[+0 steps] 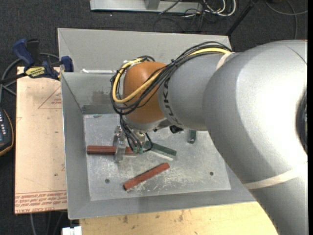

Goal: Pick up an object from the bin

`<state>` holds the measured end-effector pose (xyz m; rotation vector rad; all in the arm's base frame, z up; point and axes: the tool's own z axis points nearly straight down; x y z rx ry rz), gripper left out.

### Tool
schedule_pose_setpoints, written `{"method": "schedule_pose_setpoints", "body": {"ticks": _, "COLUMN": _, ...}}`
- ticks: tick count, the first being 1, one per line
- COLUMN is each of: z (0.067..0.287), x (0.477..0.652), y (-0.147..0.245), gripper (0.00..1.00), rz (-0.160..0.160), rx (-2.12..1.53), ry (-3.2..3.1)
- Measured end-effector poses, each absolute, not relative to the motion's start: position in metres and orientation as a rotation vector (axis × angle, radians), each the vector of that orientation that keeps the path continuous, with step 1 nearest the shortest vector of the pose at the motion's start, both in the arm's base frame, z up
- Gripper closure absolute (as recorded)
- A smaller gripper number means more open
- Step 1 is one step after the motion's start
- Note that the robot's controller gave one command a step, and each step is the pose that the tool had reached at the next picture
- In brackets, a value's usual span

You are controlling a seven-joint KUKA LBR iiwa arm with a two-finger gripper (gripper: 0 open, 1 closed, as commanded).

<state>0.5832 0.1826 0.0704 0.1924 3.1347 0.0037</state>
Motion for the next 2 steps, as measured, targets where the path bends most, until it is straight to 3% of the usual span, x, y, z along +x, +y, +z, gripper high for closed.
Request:
{"method": "schedule_pose_setpoints", "body": {"ticks": 1, "z": 0.175, "x": 0.596, "y": 0.179, "gripper": 1.0, "rz": 0.007, "rx": 0.177, "ry": 3.126}}
{"method": "schedule_pose_setpoints", "body": {"ticks": 2, "z": 0.258, "x": 0.591, "y": 0.183, "gripper": 1.0, "rz": 0.008, "rx": 0.176, "ry": 3.126}}
